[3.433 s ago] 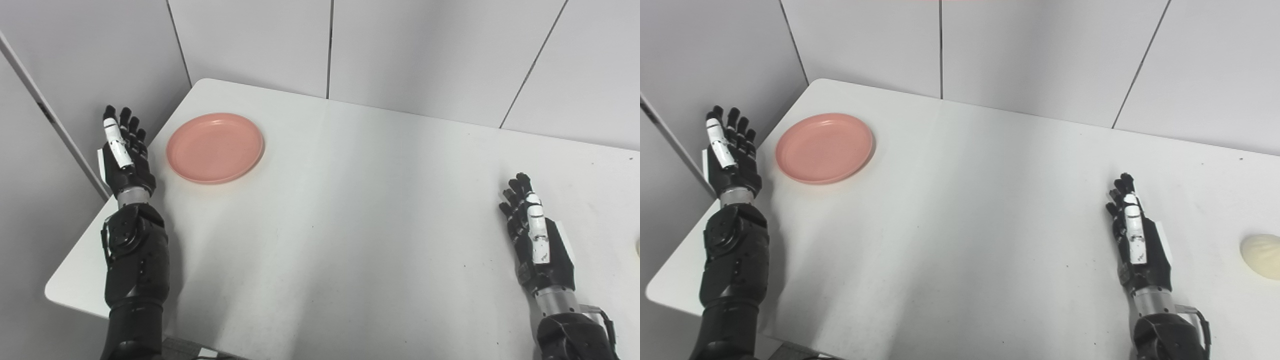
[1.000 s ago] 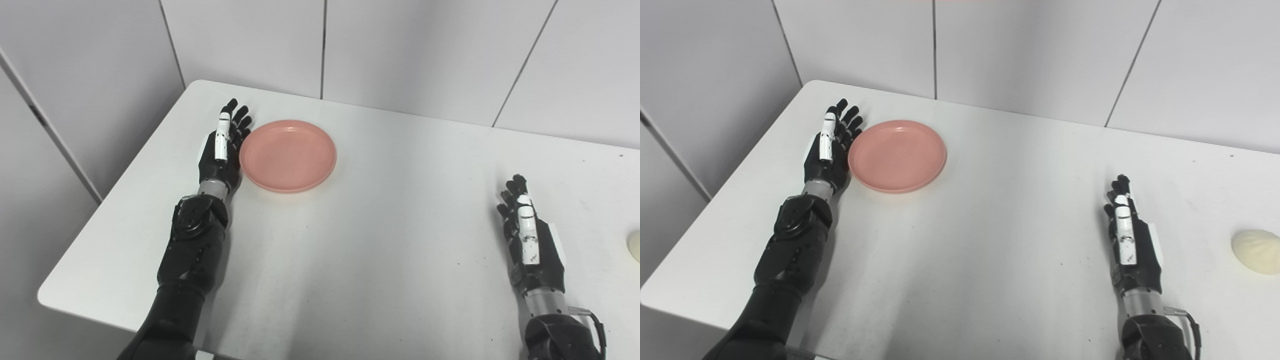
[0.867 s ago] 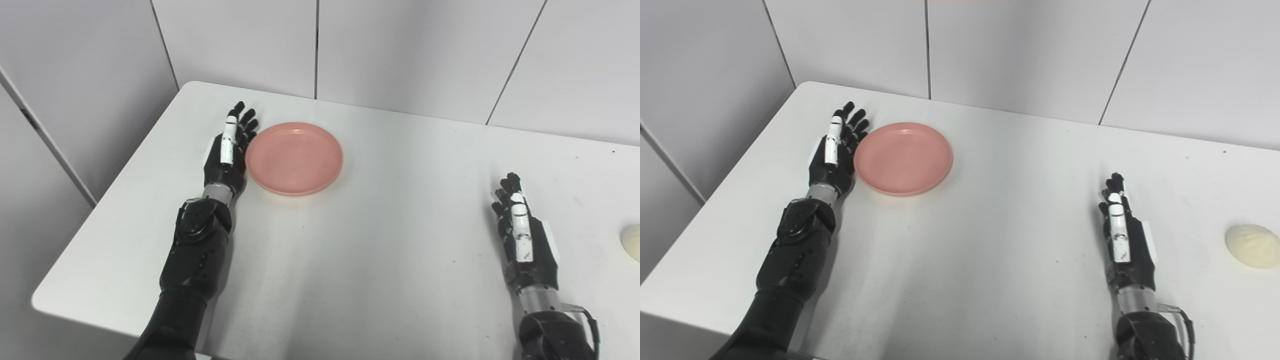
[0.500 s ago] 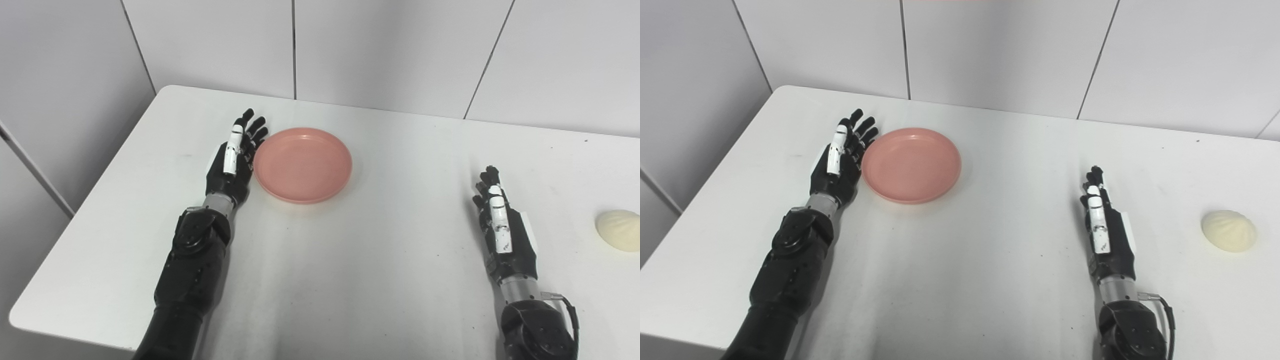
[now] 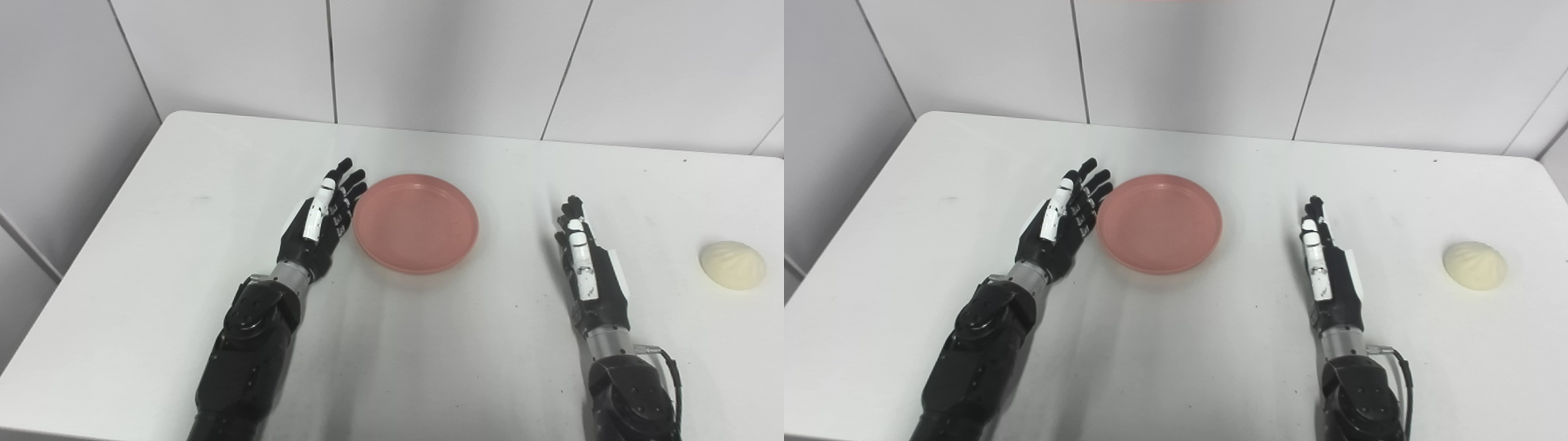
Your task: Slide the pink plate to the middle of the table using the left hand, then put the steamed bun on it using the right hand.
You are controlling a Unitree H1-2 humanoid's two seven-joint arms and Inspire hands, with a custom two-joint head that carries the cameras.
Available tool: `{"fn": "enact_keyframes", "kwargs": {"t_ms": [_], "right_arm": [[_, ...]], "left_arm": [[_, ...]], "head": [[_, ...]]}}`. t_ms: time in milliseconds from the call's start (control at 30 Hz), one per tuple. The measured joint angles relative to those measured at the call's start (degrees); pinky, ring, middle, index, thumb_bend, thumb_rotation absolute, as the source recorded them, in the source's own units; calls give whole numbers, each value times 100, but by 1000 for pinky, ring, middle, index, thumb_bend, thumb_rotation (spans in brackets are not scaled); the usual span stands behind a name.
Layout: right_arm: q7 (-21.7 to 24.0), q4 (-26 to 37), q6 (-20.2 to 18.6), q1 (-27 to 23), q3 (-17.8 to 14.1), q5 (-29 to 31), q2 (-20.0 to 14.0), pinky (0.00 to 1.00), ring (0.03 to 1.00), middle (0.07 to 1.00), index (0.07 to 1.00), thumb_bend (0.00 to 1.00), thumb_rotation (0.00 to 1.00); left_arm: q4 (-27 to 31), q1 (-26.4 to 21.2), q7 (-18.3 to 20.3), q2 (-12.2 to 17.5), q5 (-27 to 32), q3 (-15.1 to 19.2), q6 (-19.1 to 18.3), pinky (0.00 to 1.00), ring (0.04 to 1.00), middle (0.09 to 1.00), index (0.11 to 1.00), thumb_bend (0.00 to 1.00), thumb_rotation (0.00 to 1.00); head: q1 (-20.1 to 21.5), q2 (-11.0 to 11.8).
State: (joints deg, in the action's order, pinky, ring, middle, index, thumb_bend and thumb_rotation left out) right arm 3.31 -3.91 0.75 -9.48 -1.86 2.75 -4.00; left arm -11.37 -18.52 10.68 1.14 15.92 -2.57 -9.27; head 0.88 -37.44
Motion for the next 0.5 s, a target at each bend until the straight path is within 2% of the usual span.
{"fn": "enact_keyframes", "kwargs": {"t_ms": [167, 500], "right_arm": [[-24, 11, 3, 7, 87, -94, 24, 1000, 1000, 1000, 1000, 201, 1000], [-86, 13, -1, 7, 139, -169, 31, 1000, 1000, 1000, 1000, 215, 1000]], "left_arm": [[63, 67, 206, -22, -92, -304, -21, 1000, 970, 963, 975, 385, 1000], [176, 186, 387, -42, -140, -406, 8, 1000, 964, 968, 977, 377, 1000]], "head": [[105, -17], [272, -44]]}}
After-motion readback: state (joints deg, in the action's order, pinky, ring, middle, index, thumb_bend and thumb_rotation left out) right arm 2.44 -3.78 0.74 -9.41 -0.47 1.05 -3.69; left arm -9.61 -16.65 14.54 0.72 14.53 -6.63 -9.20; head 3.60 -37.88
